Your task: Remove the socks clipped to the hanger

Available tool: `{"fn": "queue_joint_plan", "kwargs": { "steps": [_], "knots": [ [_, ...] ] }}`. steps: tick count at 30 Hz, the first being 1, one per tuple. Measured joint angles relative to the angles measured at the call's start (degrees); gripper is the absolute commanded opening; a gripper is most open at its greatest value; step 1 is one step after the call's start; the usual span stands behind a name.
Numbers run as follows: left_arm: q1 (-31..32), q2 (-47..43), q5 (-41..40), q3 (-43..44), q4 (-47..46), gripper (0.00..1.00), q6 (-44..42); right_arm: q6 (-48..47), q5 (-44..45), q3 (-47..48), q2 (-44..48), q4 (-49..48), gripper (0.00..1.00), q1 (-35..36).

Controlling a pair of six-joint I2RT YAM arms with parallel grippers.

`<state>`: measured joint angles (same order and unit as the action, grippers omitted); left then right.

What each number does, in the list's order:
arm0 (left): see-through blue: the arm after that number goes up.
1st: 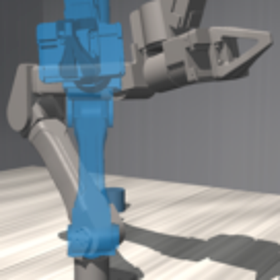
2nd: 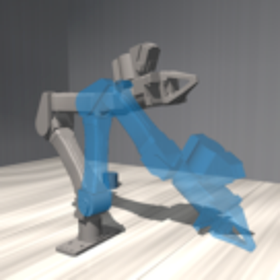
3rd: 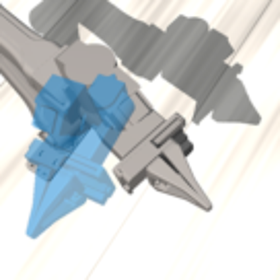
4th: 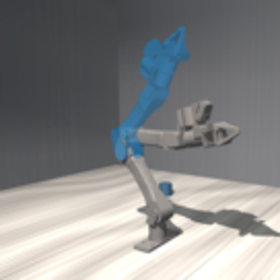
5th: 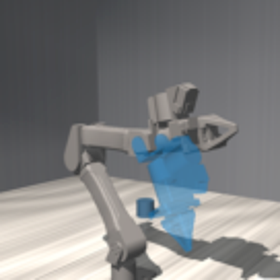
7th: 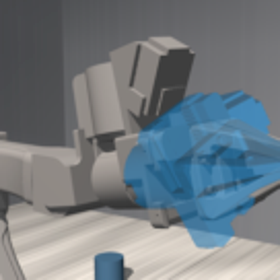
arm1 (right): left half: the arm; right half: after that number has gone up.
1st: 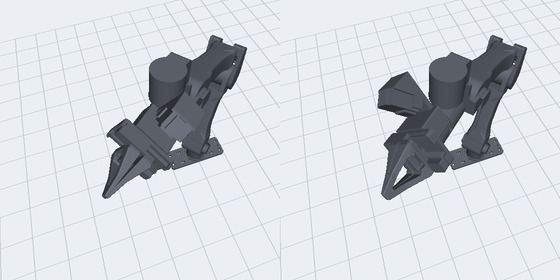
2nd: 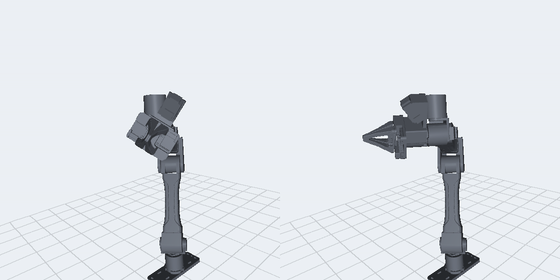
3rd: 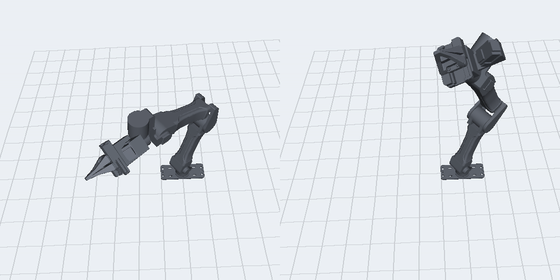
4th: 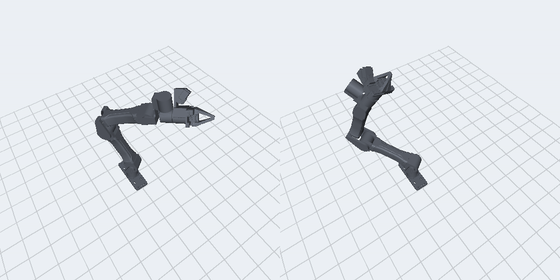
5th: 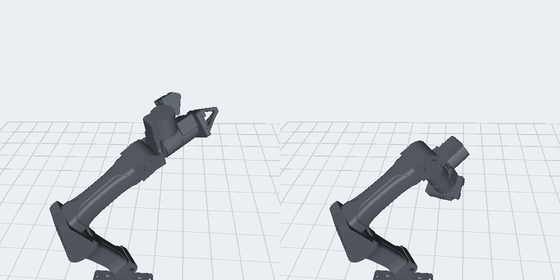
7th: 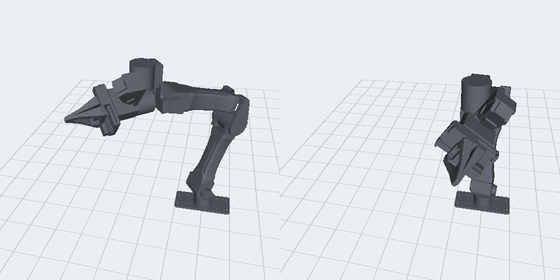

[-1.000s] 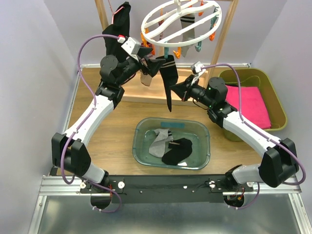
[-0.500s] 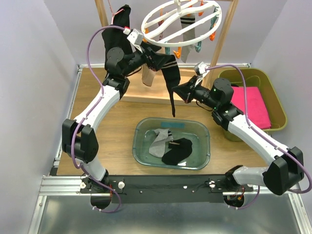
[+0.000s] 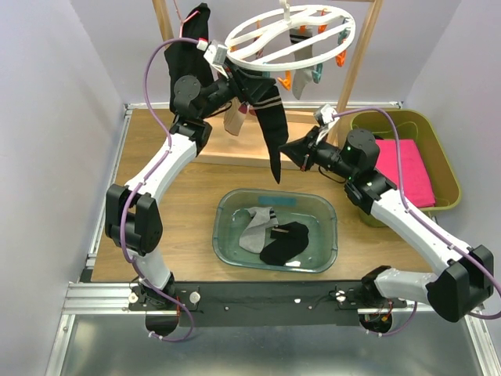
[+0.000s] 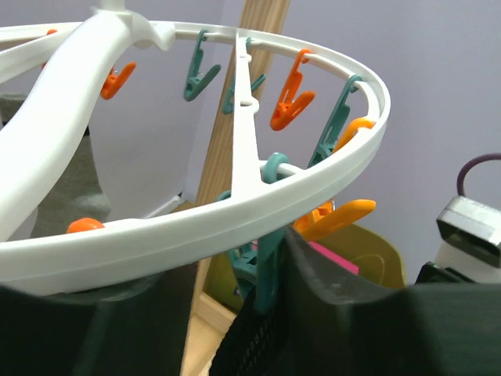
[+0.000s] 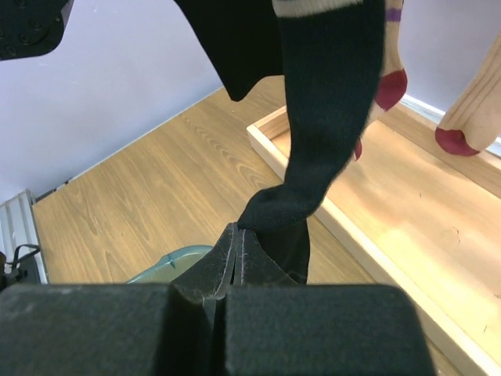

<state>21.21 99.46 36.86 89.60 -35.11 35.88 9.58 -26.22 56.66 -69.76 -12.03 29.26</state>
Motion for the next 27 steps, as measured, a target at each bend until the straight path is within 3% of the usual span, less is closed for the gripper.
{"fn": "queue_joint_plan", "kwargs": {
  "steps": [2,4,5,7,18,23,26,27],
  "knots": [
    [0.22,0.02,-0.22,0.02,-1.07,0.30,1.03,-0.09,0.02,-0.63,0.66,0.42,0.01,0.00],
    [0.66,0.00,-0.39,0.02,-1.42,0.21,1.49,-0.11,0.02,-1.18,1.16,1.29,0.01,0.00],
    [0.85,0.00,-0.52,0.02,-1.79,0.09,1.66,-0.13,0.04,-1.33,1.25,1.70,0.01,0.00],
    [1.44,0.00,-0.76,0.02,-2.05,0.00,1.86,-0.15,0.07,-1.55,1.31,2.27,0.01,0.00],
    [5.03,-0.85,-3.89,-0.63,-2.19,0.00,2.25,1.16,-0.04,-2.80,5.92,12.96,0.01,0.00],
    [9.18,-2.80,-9.75,-1.05,0.35,0.00,0.42,2.84,-2.54,-2.99,11.06,20.06,0.01,0.00],
    [12.50,-4.33,-15.02,-1.05,2.08,0.00,-1.81,5.20,-3.17,-5.73,13.22,21.75,0.13,0.00],
    [13.25,-4.63,-16.46,-1.05,2.38,0.00,-2.34,6.36,-3.10,-8.00,14.27,22.34,0.26,0.02]
  ]
}}
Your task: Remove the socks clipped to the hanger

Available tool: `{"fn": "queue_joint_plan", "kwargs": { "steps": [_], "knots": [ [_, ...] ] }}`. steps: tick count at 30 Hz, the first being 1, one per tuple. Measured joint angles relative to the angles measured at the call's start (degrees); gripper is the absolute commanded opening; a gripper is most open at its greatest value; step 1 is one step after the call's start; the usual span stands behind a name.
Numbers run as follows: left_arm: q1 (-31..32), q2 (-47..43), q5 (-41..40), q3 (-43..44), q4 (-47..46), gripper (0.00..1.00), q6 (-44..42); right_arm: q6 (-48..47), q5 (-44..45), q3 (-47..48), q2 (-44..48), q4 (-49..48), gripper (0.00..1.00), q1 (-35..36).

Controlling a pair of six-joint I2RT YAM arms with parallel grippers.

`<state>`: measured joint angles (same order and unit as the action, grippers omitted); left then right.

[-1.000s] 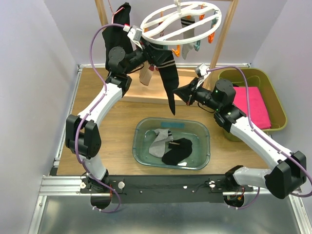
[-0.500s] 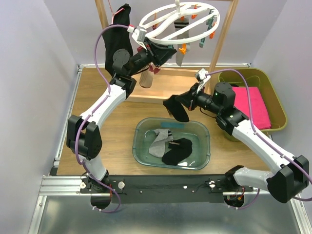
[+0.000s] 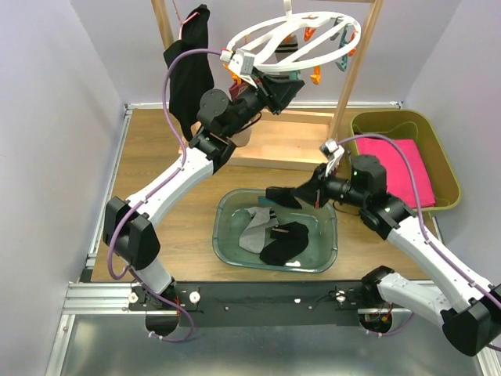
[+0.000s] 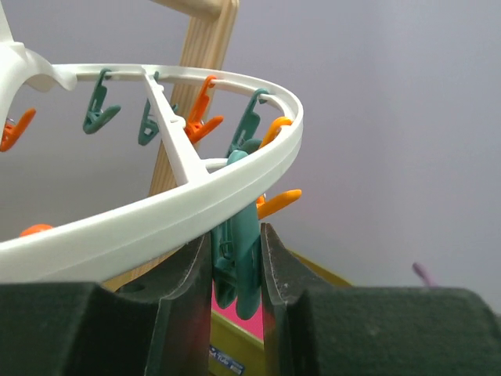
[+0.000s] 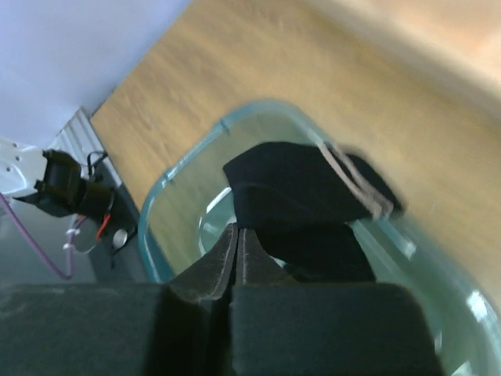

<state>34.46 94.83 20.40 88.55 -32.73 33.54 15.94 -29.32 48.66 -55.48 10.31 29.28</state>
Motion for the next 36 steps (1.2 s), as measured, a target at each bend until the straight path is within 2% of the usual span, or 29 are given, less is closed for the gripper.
{"fn": "queue_joint_plan", "kwargs": {
  "steps": [2,3,5,6,9,14,18,25,30,36],
  "knots": [
    [2.14,-0.94,-4.09,0.00,1.11,0.00,-1.36,1.38,0.61,-3.02,0.96,1.33,0.37,0.00],
    [2.78,-1.18,-5.60,0.00,1.46,0.00,-1.92,1.77,1.05,-3.85,1.09,1.86,0.55,0.00],
    [3.82,-1.51,-7.52,0.00,2.10,0.00,-2.67,3.08,3.10,-5.38,1.07,3.61,0.70,0.02],
    [4.09,-1.51,-8.15,0.00,2.23,0.00,-2.93,3.06,3.69,-5.44,0.98,4.15,0.81,0.02],
    [4.74,-1.51,-9.77,0.00,2.78,0.00,-3.50,3.23,6.40,-4.68,0.70,4.48,0.92,0.02],
    [4.79,-1.51,-11.56,0.00,3.80,0.00,-3.93,3.10,10.05,-1.44,-2.49,-1.68,0.98,0.02],
    [4.79,-1.51,-12.09,0.02,4.68,0.00,-4.17,1.99,9.62,0.02,-8.07,-13.29,0.99,0.02],
    [5.05,-1.51,-12.35,0.83,5.92,0.00,-4.22,-0.59,5.86,2.97,-25.59,-37.48,1.00,0.02],
    [5.07,-1.51,-12.48,1.57,6.78,0.00,-4.57,-1.05,5.27,10.45,-38.64,-47.50,1.00,0.02],
    [5.18,-1.51,-12.48,1.88,7.58,0.00,-4.81,-0.50,4.81,20.28,-50.07,-52.72,1.00,0.02]
  ]
}}
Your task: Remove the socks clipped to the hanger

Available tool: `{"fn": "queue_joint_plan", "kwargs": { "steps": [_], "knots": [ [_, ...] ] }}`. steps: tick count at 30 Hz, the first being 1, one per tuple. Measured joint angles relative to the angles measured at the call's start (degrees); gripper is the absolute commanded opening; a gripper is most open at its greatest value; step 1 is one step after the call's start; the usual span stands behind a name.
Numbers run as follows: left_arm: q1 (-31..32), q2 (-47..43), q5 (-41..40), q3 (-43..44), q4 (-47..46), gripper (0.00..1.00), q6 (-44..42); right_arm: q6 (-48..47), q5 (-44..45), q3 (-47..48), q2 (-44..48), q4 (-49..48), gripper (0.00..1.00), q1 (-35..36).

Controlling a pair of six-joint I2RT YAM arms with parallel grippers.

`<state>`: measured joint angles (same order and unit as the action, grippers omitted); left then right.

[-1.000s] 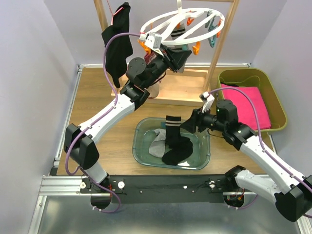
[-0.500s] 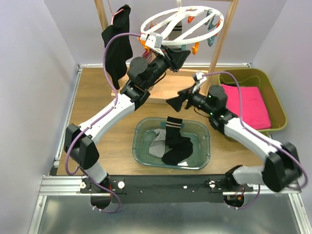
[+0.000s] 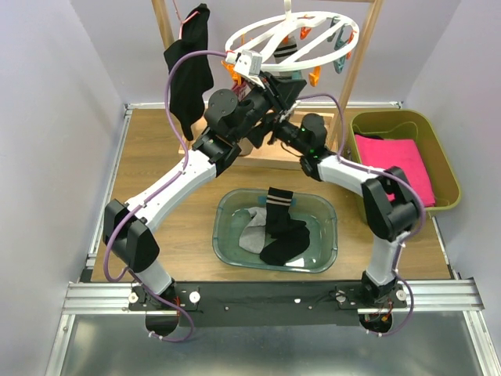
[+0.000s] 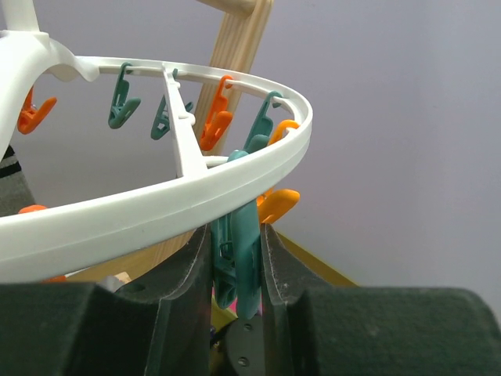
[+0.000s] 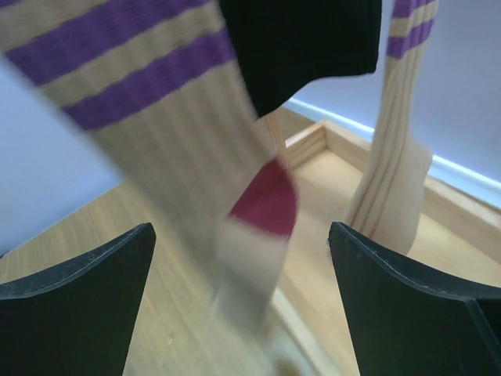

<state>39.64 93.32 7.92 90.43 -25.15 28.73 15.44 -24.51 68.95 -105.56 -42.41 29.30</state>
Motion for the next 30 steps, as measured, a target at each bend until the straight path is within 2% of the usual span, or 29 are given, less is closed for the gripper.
{"fn": "queue_joint_plan", "kwargs": {
  "steps": [5,7,8,9,11,12,14,17,18,20,21,22,25,30],
  "knots": [
    [0.02,0.02,0.02,0.13,0.44,0.00,-0.04,1.09,-0.50,6.45,-7.37,-1.90,0.91,0.52],
    [0.02,0.02,0.04,0.31,0.74,0.00,-0.04,1.62,-1.03,7.74,-9.16,-2.34,0.79,1.07],
    [0.04,0.04,0.04,0.46,0.94,0.00,-0.04,2.03,-1.29,8.20,-9.92,-2.78,0.71,1.42],
    [0.04,0.07,0.04,0.61,0.98,0.00,-0.04,2.47,-1.51,8.50,-10.56,-2.99,0.51,1.90],
    [0.04,0.09,0.07,0.74,1.09,0.00,-0.07,3.26,-1.86,8.81,-11.19,-3.37,0.34,2.69],
    [0.04,0.09,0.04,0.74,1.11,0.00,-0.13,3.89,-2.16,9.25,-11.69,-3.76,0.18,3.26],
    [0.04,0.09,0.07,0.74,1.33,0.00,-0.35,4.72,-2.84,10.64,-12.74,-4.22,0.01,3.82],
    [0.07,0.09,0.04,0.76,1.84,0.06,-1.07,6.29,-3.69,11.65,-13.27,-4.61,0.01,4.68],
    [0.09,0.07,0.04,0.76,2.10,0.16,-1.51,6.64,-3.80,11.76,-13.27,-4.68,0.01,4.79],
    [0.13,0.00,0.04,0.76,2.95,0.31,-2.38,6.95,-3.80,11.80,-13.25,-4.63,0.01,4.79],
    [0.13,-0.17,0.04,0.74,3.54,0.42,-2.99,7.08,-3.58,11.45,-13.05,-4.50,0.01,4.79],
    [0.13,-0.35,0.04,0.70,4.20,0.47,-3.50,7.21,-3.41,10.80,-12.61,-4.22,0.01,4.79],
    [0.13,-2.14,0.11,-0.44,6.10,0.53,-5.40,7.30,-2.99,8.20,-10.60,-3.58,0.01,4.72],
    [1.29,-9.14,2.64,-5.86,10.10,0.54,-8.46,7.15,-2.99,4.33,-5.22,0.98,0.01,4.72]
  ]
}}
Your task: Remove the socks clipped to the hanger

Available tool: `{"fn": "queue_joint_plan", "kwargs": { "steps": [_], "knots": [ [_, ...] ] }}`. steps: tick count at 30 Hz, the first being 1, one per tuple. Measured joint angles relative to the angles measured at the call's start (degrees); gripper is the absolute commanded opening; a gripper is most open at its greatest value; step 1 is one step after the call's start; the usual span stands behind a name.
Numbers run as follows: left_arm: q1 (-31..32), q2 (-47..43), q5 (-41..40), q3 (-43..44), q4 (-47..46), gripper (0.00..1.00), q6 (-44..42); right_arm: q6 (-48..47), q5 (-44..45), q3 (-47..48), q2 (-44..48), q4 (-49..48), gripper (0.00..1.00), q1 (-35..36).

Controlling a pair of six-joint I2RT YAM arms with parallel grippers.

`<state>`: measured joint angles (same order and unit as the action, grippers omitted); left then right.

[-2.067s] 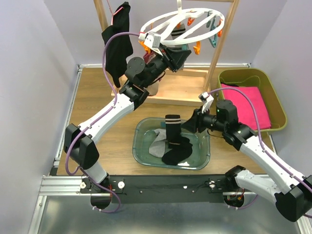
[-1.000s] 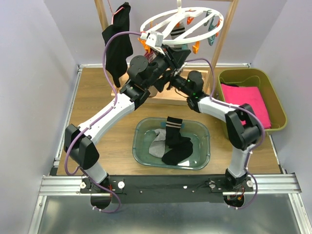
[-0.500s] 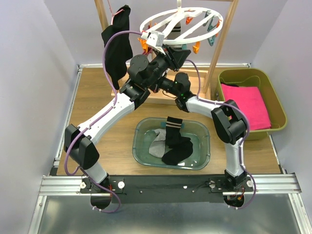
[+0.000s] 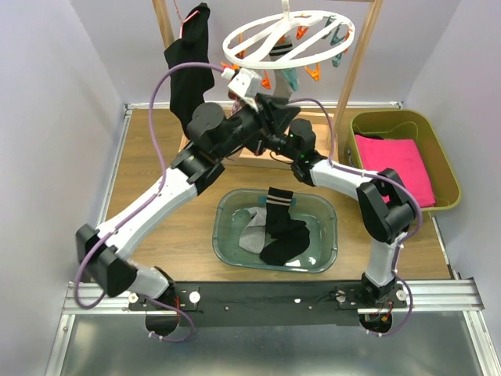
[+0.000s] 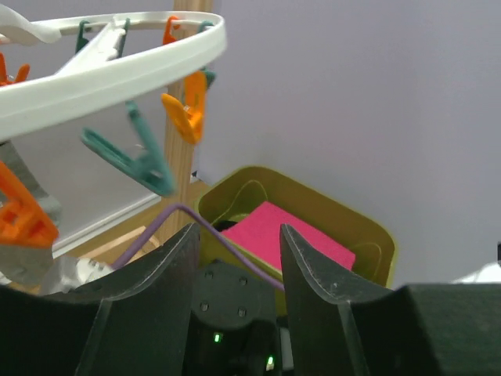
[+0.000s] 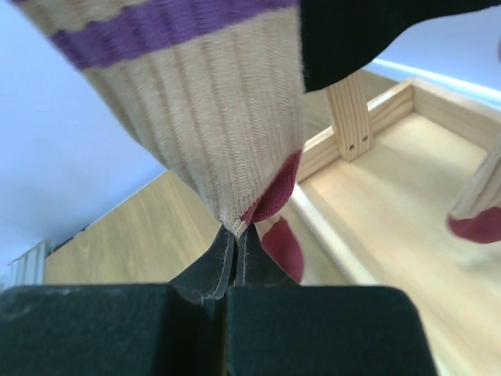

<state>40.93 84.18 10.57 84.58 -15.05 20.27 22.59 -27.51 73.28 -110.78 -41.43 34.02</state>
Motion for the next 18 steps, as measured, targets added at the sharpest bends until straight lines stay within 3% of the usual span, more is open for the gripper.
{"fn": "queue_joint_plan", "kwargs": {
  "steps": [9,18],
  "knots": [
    [-0.46,-13.86,-0.90,-8.07,5.73,0.51,-6.14,-1.22,-2.62,-3.08,7.67,7.65,0.01,0.00],
    [-16.87,-15.98,1.25,-11.87,6.43,0.57,-3.45,-3.48,-6.14,-6.58,13.20,12.79,0.01,0.00]
  ]
}}
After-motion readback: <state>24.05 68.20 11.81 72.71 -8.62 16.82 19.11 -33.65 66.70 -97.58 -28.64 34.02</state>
